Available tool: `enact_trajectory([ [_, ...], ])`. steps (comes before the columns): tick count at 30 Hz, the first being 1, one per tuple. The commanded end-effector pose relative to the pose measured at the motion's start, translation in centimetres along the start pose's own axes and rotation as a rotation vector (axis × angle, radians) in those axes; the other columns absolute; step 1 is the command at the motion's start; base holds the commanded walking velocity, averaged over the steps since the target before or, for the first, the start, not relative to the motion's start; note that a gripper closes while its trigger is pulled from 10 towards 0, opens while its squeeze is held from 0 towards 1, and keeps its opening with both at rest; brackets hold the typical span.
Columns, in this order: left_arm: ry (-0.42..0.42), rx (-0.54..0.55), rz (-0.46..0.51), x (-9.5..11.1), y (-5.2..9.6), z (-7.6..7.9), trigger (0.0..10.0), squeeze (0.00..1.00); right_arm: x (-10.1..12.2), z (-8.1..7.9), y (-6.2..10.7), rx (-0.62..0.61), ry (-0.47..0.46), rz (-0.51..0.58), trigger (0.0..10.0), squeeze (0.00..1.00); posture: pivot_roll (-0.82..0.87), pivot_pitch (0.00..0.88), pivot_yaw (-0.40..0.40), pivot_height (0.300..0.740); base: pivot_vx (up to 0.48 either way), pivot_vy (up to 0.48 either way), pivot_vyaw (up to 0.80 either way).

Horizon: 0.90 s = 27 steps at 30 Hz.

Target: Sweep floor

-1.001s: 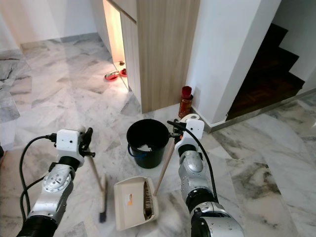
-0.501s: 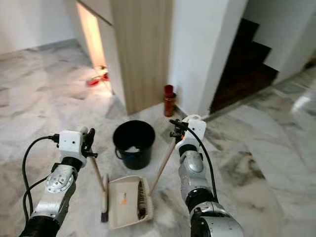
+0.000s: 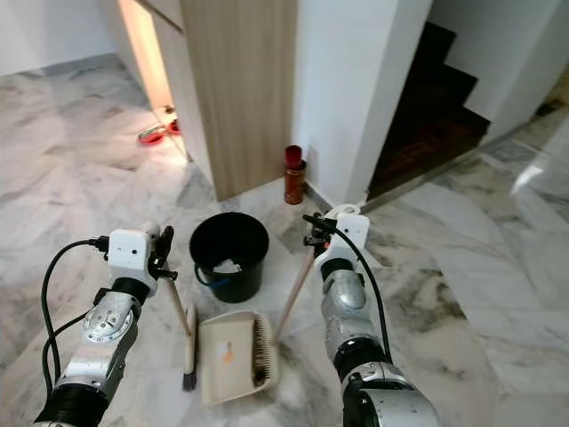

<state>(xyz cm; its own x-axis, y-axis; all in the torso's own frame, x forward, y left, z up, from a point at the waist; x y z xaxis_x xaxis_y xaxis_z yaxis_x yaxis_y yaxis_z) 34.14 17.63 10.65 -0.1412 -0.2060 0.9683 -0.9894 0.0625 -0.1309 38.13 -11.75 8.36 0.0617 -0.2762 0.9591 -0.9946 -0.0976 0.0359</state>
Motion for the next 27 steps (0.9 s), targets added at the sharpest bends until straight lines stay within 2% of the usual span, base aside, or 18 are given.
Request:
enact_trajectory([
  [1,-0.01,0.01,0.038,0.7,-0.1,-0.3,10.0,0.0,2.1,-0.4,-0.6,0.02,0.001,0.082,10.0,0.0,0.0,0.0,-0.001,0.74,0.0,0.0,0.0],
  [3,-0.011,0.012,0.034,0.6,0.0,-0.4,10.0,0.0,3.1,-0.5,-0.6,0.038,0.003,0.133,10.0,0.0,0.0,0.0,-0.001,0.74,0.0,0.0,0.0],
  [10,-0.014,0.015,0.029,0.5,0.1,-0.5,10.0,0.0,3.4,-1.1,-0.1,0.095,0.053,0.161,10.0,0.0,0.0,0.0,0.0,0.74,0.0,0.0,0.0],
  [17,-0.014,0.012,0.026,0.4,0.2,-0.5,10.0,0.0,2.5,0.0,0.1,0.039,0.068,0.125,10.0,0.0,0.0,0.0,0.003,0.74,0.0,0.0,0.0],
  [27,-0.015,0.011,0.026,0.4,0.2,-0.5,10.0,0.0,3.2,0.9,-0.1,0.004,0.083,0.135,10.0,0.0,0.0,0.0,0.003,0.74,0.0,0.0,0.0],
])
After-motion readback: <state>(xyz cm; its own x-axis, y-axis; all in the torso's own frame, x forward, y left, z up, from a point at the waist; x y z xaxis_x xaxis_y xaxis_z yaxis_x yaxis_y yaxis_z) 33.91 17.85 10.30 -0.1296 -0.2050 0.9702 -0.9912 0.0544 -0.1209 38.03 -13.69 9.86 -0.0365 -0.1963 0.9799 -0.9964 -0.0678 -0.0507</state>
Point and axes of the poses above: a point about 5 cm out from each wrist's last joint towards the gripper, its own y axis pointing back from the gripper into the wrist, its own x axis along the axis of the wrist's last joint, z = x × y, the point moved 3 cm from there along -y, pointing out of the wrist towards the gripper, and after that the axes turned 3 degrees about -y, right-handed, at the moved point
